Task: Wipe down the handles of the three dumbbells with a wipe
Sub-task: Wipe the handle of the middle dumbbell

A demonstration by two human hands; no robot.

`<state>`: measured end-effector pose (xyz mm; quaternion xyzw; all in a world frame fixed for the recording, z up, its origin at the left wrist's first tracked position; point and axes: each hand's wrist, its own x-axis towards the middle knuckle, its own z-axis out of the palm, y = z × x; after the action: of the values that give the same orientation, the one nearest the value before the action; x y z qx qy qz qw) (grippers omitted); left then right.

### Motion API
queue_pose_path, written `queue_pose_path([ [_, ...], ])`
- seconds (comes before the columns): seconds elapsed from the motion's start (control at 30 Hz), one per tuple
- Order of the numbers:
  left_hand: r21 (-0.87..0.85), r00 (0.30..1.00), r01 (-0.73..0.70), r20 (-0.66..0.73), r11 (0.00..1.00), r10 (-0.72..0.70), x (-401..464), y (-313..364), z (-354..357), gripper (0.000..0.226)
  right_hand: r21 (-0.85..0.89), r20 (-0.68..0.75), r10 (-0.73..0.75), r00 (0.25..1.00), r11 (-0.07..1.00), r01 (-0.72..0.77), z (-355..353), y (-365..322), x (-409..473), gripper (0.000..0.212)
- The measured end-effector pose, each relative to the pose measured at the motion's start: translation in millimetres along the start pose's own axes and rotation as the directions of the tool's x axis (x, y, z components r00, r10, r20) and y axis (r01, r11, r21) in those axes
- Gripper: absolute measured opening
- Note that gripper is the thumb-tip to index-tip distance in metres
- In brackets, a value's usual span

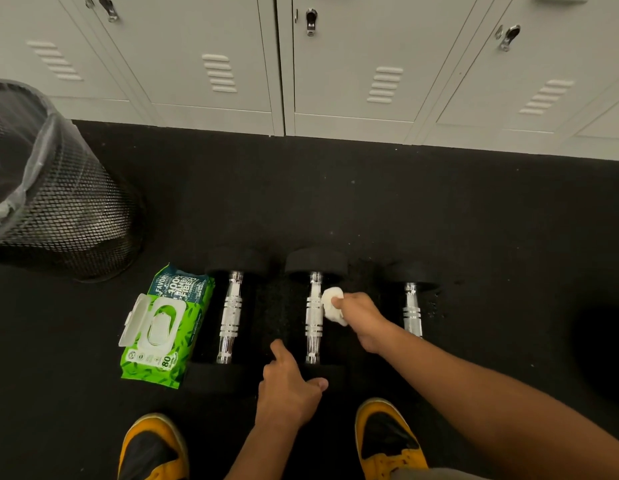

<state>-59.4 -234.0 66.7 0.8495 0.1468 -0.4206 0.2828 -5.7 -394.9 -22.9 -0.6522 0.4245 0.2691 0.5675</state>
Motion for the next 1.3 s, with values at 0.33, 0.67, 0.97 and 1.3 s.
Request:
queue_pose_path([
  [0.33,0.003,1.000,0.001,-0.017,1.000,-0.001,2,-2,1,0.097,0.177,0.098,0.007,0.995,0.984,-0.024,17,-8,7,0.026],
  [0.67,-0.002,1.000,0.008,-0.015,1.000,-0.008,4,-4,1,0.096,0.137,0.178,-0.016,0.984,0.991,-0.008,20,23,-1,0.030],
  [0.97,-0.040,0.999,0.037,-0.016,0.999,-0.038,7,-9,0,0.100,-0.040,0.146,0.024,0.989,0.999,-0.018,20,42,-15,0.028],
  [1.3,-0.041,1.000,0.006,-0.021,0.999,-0.007,9,-13,0,0.100,-0.100,0.214,0.069,0.974,0.994,-0.049,7,54,-24,0.014],
])
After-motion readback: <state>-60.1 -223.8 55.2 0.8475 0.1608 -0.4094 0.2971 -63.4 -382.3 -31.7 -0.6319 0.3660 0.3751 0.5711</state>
